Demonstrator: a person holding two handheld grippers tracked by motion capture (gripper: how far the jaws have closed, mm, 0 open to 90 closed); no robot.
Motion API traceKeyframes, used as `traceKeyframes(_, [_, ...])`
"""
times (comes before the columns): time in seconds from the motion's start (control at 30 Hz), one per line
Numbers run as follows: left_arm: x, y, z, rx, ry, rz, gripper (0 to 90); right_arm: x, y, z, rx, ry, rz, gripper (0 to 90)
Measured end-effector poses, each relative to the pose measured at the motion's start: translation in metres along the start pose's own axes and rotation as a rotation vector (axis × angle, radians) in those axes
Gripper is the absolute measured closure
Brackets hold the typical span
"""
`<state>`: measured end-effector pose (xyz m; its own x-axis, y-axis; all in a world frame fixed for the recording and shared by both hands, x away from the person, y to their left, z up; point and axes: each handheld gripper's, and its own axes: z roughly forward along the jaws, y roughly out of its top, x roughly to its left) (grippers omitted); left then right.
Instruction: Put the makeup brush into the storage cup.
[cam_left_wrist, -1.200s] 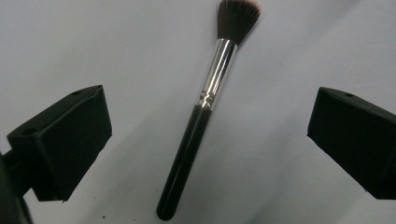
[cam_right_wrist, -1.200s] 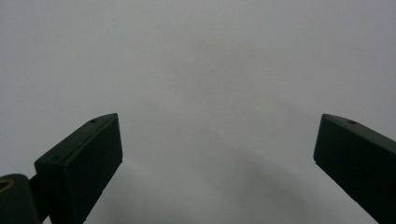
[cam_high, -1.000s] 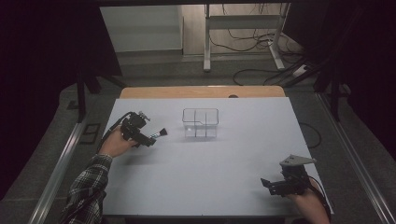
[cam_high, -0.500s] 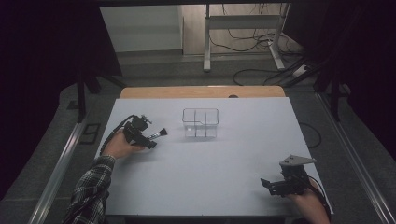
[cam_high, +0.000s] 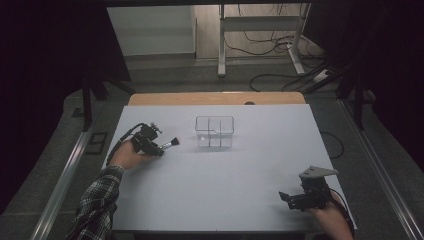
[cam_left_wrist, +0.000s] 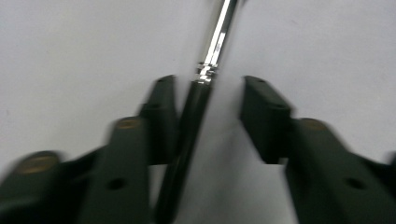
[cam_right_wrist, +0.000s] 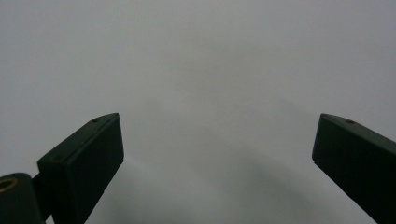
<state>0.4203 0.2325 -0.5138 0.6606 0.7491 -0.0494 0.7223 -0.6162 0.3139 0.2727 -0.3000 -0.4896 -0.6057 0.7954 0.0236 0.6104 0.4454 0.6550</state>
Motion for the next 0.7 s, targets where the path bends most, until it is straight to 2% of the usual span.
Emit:
traceKeyframes(0.07, [-0.001,0.002,0.000,0.016,-0.007,0.010,76.1,0.000,0.000,0.000,0.000,0.001,0.000,2.0])
traceKeyframes(0.1, [-0.003,0.003,-0.001,0.028,0.003,0.010,78.6,0.000,0.000,0.000,0.000,0.001,0.000,2.0])
traceKeyframes(0.23, [-0.004,0.005,0.000,0.043,0.015,0.021,79.2,0.000,0.000,0.000,0.000,0.001,-0.002,2.1])
traceKeyframes(0.33, [-0.004,0.004,-0.001,0.033,0.014,0.013,79.3,0.000,0.000,0.000,0.000,0.001,-0.001,2.2])
traceKeyframes(0.43, [-0.002,0.000,-0.001,0.003,-0.003,-0.004,79.3,0.000,0.000,0.000,0.000,0.001,-0.002,2.2])
traceKeyframes(0.47, [0.001,-0.003,-0.001,-0.019,-0.028,-0.029,79.4,0.000,0.000,0.000,0.000,0.001,-0.002,2.2])
traceKeyframes(0.5, [0.001,-0.003,-0.001,-0.019,-0.028,-0.029,79.4,0.000,0.000,0.000,0.000,0.001,-0.002,2.2])
traceKeyframes(0.57, [0.005,-0.008,-0.002,-0.045,-0.059,-0.056,79.4,0.000,0.000,0.000,0.000,0.001,-0.004,2.2])
traceKeyframes(0.7, [0.006,-0.011,-0.004,-0.065,-0.090,-0.073,79.3,0.000,0.000,0.000,0.000,0.000,-0.002,2.2])
